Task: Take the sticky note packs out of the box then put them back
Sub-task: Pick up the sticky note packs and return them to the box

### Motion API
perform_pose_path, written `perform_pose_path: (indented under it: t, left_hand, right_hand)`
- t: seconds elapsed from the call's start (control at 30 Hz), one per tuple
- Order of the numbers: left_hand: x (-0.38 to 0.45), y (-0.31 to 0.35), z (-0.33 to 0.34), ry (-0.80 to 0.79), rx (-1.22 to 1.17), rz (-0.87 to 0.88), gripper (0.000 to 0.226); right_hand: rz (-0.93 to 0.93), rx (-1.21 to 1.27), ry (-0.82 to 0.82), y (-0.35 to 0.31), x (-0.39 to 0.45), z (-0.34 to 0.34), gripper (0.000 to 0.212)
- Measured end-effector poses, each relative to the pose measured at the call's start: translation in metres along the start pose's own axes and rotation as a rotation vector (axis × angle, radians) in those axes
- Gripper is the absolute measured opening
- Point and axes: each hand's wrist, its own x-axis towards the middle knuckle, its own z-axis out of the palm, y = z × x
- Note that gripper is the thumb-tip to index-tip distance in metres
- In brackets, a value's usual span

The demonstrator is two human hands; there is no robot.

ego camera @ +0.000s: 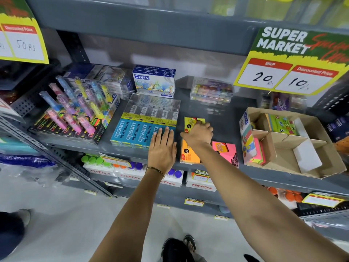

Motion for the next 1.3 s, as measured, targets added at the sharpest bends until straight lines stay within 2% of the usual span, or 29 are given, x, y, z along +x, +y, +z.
perform_pose_path:
  t: [0.17,0.33,0.43,0.6,0.67,0.77,0.83,1.17,1.3]
  left_hand:
    - [0.001,0.002,-0.001,0.015,0.046,0.019,0.056]
    - [0.005,0.016,0.002,0.032,0.044,0.060,0.050]
    - [0.004,0.017,0.007,0.047,0.034,0.050,0.051]
    - [0.003,0.016,0.012,0.102,0.012,0.040,0.048]
    - [0.003,0.015,0.013,0.114,0.002,0.042,0.048]
    - [0.003,0.015,0.013,0.118,0.003,0.039,0.049]
    - [0.003,0.015,0.013,0.121,0.002,0.036,0.049]
    - [0.003,0.015,0.014,0.119,0.019,0.040,0.050]
    - [0.002,0.015,0.013,0.113,0.017,0.038,0.050]
  right_hand:
    - [-0.023,0.153,0.064,0.016,-0.004,-0.017,0.063]
    - [-0.094,0.278,0.202,0.054,-0.020,-0.066,0.062]
    - [-0.024,0.374,0.293,0.104,-0.036,-0.101,0.064]
    - [0.141,0.341,0.399,0.198,-0.065,-0.129,0.083]
    - [0.155,0.307,0.384,0.222,-0.072,-0.127,0.086]
    - [0.204,0.254,0.299,0.242,-0.068,-0.116,0.067]
    - [0.220,0.237,0.252,0.248,-0.061,-0.110,0.062]
    - [0.215,0.182,0.161,0.247,-0.044,-0.089,0.070]
    - [0.139,0.216,0.157,0.249,-0.051,-0.091,0.060]
